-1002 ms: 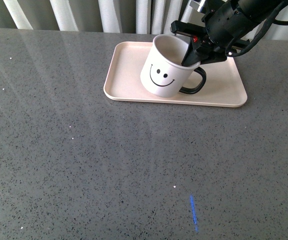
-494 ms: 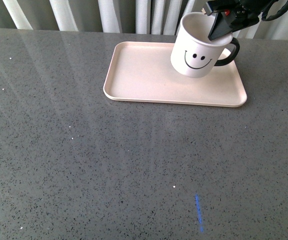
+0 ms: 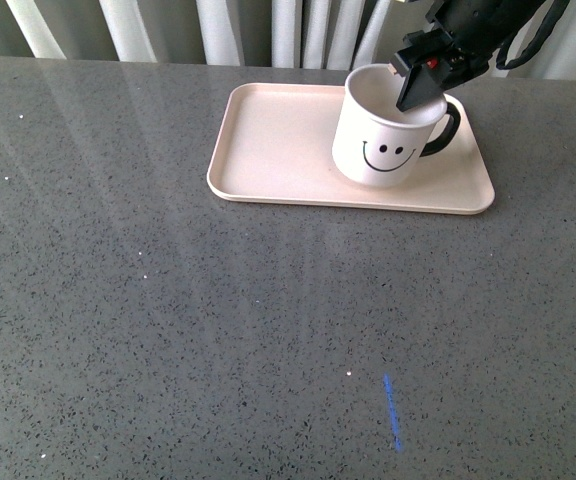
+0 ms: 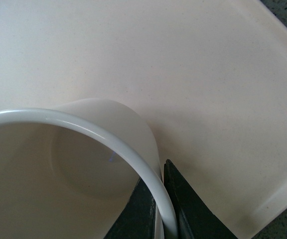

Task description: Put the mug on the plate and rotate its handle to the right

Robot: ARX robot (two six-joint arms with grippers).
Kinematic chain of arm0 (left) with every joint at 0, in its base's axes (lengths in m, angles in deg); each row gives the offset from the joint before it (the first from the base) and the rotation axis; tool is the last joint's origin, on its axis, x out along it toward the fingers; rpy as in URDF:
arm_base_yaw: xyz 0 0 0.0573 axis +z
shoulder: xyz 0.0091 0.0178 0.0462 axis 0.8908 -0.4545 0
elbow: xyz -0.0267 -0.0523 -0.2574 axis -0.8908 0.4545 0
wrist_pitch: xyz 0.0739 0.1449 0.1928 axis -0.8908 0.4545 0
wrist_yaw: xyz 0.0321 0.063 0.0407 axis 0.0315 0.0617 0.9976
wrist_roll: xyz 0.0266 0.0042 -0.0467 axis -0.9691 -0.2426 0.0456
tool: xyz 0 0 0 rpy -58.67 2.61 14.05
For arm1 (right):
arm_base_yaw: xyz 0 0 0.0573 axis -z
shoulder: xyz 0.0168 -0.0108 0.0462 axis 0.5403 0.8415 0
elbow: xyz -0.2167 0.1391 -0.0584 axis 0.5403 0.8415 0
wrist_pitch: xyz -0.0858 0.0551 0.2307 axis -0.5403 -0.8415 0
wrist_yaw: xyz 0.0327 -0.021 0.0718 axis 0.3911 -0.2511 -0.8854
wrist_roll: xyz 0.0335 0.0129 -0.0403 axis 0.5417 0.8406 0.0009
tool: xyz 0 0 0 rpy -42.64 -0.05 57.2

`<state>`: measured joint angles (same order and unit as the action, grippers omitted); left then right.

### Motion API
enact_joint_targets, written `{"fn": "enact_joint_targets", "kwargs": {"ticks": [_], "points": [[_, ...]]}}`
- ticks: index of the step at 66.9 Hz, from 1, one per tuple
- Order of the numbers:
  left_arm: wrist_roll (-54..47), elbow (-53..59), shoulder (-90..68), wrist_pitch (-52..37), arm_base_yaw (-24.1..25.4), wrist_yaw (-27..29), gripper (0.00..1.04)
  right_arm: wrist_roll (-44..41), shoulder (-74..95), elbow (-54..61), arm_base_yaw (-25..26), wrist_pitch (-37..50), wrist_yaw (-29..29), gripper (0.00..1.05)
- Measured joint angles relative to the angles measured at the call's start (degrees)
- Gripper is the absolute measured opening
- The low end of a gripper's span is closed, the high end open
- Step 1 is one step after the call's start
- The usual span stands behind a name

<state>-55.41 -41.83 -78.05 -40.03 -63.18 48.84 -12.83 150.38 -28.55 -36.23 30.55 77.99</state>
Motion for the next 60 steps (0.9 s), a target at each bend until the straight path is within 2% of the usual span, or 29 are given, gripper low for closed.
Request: {"fn": "enact_joint_targets", "kwargs": {"ticks": [19,53,60], "points": [[0.0,0.0,0.0,0.0,0.0,0.0,0.95,-1.8,2.3,-4.9,-0.2,-2.1,0.7,0.02],[0.0,0.0,0.0,0.0,0.0,0.0,0.95,-4.4,4.5,-6.9,-0.6,-4.5,1.2,0.02],[0.0,0.0,0.0,0.0,0.0,0.0,0.95,-4.6,4.7,-7.0,-0.7,-4.6,1.2,0.16]]}}
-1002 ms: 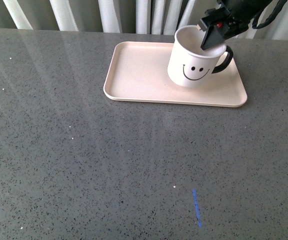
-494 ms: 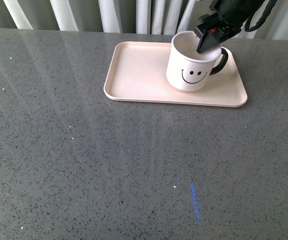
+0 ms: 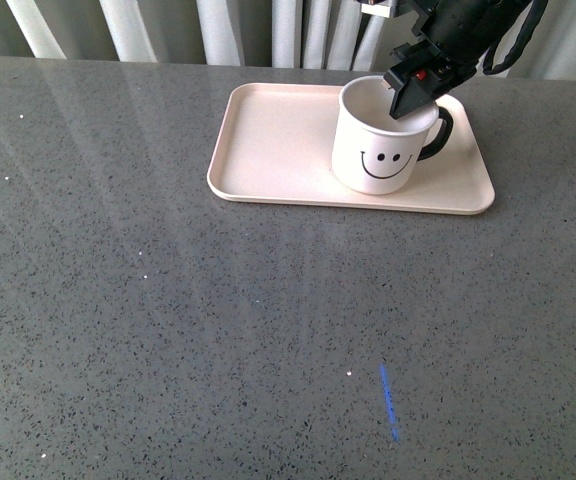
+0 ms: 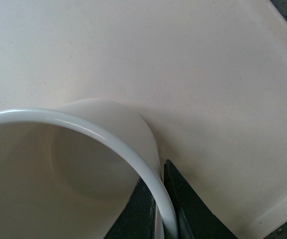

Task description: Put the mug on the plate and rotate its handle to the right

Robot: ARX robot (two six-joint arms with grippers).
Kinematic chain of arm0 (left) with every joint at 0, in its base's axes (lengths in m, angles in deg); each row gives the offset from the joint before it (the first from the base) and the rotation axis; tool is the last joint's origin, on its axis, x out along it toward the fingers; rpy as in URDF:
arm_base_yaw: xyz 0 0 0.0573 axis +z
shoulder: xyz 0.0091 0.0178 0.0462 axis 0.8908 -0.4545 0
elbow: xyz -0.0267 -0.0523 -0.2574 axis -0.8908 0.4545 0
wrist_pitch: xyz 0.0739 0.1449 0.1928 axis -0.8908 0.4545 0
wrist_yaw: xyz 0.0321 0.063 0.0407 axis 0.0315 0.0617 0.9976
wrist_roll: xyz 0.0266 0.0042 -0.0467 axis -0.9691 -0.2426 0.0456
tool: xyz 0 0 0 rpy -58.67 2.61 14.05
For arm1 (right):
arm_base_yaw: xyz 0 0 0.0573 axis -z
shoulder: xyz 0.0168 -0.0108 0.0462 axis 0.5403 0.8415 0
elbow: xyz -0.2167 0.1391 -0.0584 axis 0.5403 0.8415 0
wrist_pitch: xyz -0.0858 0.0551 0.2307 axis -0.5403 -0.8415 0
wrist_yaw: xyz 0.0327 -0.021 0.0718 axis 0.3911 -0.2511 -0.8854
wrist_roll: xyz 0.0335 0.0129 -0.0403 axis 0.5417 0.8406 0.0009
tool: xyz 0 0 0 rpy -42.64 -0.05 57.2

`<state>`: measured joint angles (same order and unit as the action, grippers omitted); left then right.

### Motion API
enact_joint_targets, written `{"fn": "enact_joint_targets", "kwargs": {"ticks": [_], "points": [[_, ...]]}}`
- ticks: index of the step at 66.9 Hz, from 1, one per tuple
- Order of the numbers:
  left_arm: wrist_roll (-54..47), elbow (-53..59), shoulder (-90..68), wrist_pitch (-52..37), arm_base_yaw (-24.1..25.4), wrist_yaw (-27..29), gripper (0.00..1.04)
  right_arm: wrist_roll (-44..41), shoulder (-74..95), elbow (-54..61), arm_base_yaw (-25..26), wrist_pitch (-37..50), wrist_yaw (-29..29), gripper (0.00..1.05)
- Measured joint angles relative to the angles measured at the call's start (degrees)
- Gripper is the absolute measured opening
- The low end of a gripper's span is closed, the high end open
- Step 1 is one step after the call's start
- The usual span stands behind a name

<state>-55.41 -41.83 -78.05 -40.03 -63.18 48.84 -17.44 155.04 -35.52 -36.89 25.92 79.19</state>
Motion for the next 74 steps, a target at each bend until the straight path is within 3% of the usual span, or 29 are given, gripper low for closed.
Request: {"fn": "enact_joint_targets", "kwargs": {"ticks": [13,28,54,59,63,70,74], "points": [[0.0,0.0,0.0,0.0,0.0,0.0,0.95,0.0,0.3,-0.7,-0.1,-0.6,-0.1,0.46],[0.0,0.0,0.0,0.0,0.0,0.0,0.95,1.6,0.2,-4.2,0.2,-1.2,-3.4,0.97],[0.0,0.0,0.0,0.0,0.0,0.0,0.95,5.0,-12.2,6.4,2.4,13.0,-7.0,0.95],[0.0,0.0,0.0,0.0,0.0,0.0,0.95,14.0,-18.2,19.7,1.9,35.2,6.0,0.83],[0.0,0.0,0.0,0.0,0.0,0.0,0.95,20.7,-23.0,33.0,1.8,53.5,11.8,0.73],[0.0,0.0,0.0,0.0,0.0,0.0,0.95,28.2,-30.2,54.2,1.9,85.1,12.8,0.54],[0.0,0.0,0.0,0.0,0.0,0.0,0.95,30.1,-35.7,65.1,2.0,96.2,12.7,0.40]]}}
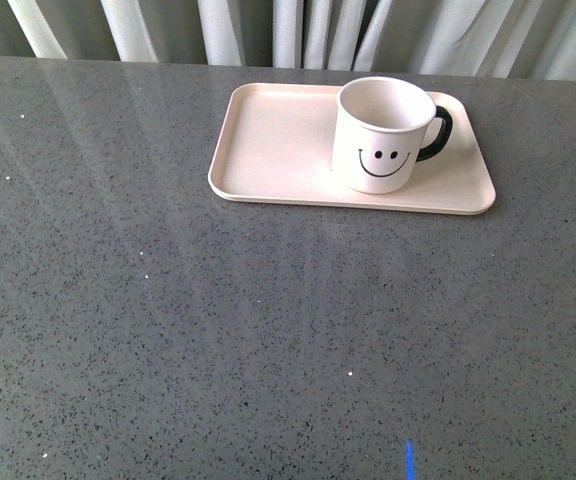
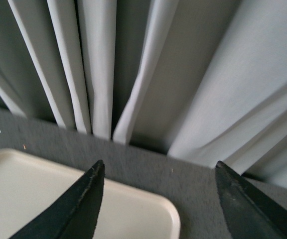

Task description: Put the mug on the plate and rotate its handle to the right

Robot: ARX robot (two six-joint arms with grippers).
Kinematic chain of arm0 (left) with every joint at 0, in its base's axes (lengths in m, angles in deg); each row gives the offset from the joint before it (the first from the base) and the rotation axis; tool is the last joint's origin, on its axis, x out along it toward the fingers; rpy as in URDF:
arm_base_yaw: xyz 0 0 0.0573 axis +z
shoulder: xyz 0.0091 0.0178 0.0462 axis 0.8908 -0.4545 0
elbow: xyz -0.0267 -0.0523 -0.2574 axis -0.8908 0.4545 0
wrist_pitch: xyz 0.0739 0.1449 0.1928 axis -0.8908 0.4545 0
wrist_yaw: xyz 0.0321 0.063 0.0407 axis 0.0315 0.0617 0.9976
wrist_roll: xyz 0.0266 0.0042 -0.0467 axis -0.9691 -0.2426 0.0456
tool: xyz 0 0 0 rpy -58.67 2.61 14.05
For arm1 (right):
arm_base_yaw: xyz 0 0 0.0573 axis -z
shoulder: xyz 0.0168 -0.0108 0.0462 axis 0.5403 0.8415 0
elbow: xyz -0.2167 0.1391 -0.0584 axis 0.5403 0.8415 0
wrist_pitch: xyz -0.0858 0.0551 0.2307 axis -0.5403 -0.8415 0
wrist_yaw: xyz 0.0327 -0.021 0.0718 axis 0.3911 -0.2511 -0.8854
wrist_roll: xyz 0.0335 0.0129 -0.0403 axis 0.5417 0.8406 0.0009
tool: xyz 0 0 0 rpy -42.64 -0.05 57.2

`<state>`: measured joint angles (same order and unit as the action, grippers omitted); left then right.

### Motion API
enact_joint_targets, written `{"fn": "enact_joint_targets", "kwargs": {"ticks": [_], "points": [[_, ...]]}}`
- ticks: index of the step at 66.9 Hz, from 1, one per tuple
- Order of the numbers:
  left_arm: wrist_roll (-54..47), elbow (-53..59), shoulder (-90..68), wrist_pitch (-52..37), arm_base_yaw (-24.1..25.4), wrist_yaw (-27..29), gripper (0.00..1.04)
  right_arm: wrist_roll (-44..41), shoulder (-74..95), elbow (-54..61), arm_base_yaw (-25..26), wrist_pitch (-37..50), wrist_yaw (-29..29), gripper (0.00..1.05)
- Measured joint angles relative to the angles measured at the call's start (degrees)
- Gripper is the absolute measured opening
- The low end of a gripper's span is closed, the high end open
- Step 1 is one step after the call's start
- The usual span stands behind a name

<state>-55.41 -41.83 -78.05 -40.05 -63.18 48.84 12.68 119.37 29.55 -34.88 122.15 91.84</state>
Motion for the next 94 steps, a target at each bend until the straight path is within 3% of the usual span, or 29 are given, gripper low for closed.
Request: {"fn": "enact_joint_targets", "kwargs": {"ticks": [14,32,54,94], "points": [[0.0,0.0,0.0,0.0,0.0,0.0,0.95,1.4,-11.3,20.0,2.1,8.3,-1.8,0.01],[0.0,0.0,0.0,0.0,0.0,0.0,0.95,1.7,-23.6,36.0,2.2,11.1,-1.9,0.02],[0.0,0.0,0.0,0.0,0.0,0.0,0.95,1.7,-33.6,47.7,2.2,13.0,-1.9,0.02],[0.0,0.0,0.0,0.0,0.0,0.0,0.95,1.7,-58.9,56.2,2.2,-4.5,-1.9,0.02]]}}
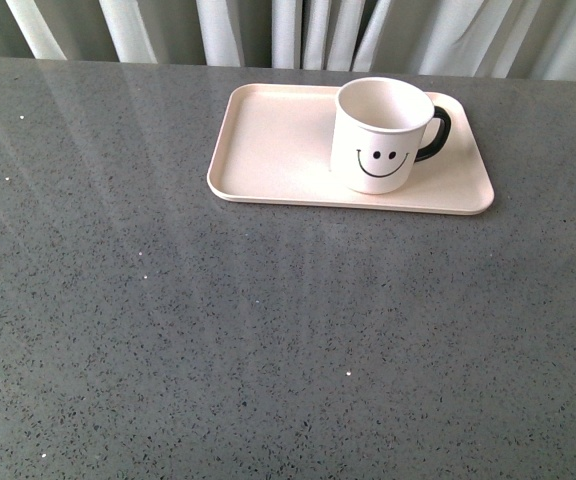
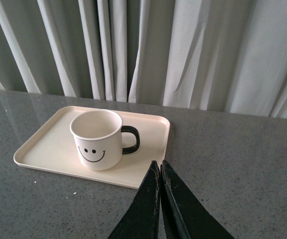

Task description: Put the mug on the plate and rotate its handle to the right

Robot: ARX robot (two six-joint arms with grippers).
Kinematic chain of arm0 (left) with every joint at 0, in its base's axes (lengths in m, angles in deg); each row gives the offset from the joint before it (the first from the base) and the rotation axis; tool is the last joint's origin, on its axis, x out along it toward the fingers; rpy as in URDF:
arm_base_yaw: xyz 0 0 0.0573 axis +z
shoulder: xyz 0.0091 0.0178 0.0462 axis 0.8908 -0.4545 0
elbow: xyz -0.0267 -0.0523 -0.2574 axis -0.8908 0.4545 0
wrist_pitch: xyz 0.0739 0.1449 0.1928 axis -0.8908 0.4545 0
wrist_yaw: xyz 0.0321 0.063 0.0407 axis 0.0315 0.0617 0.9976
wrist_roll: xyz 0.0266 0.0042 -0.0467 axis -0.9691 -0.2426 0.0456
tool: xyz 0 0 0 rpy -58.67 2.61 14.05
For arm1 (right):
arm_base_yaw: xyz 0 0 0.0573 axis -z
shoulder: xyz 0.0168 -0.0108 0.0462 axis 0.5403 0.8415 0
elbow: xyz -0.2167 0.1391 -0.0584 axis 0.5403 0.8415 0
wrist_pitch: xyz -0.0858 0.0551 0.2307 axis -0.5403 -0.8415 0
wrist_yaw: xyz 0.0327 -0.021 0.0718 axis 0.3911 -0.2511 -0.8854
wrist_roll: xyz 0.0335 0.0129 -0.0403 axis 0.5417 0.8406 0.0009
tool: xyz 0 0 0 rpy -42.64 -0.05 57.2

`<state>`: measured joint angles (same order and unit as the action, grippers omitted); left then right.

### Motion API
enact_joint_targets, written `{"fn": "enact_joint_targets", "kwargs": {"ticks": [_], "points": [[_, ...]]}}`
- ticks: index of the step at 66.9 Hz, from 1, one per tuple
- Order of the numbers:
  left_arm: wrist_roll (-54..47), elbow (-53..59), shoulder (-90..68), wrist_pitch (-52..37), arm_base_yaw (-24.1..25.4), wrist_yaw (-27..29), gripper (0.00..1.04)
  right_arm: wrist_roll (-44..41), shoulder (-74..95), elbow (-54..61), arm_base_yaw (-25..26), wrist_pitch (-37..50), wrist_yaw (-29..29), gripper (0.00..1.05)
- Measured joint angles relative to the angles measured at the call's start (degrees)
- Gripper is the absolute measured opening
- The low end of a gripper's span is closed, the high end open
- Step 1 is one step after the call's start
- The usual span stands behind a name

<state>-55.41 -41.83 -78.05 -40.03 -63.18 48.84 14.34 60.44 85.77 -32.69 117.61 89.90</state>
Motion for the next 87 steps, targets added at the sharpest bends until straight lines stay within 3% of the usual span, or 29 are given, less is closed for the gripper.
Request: {"fn": "enact_joint_targets", "kwargs": {"ticks": [44,87], "points": [[0.0,0.0,0.0,0.0,0.0,0.0,0.95,0.0,-24.8,0.5,0.0,-22.4,0.0,0.02],[0.0,0.0,0.0,0.0,0.0,0.0,0.95,0.0,-37.0,0.5,0.0,-34.5,0.0,0.02]]}}
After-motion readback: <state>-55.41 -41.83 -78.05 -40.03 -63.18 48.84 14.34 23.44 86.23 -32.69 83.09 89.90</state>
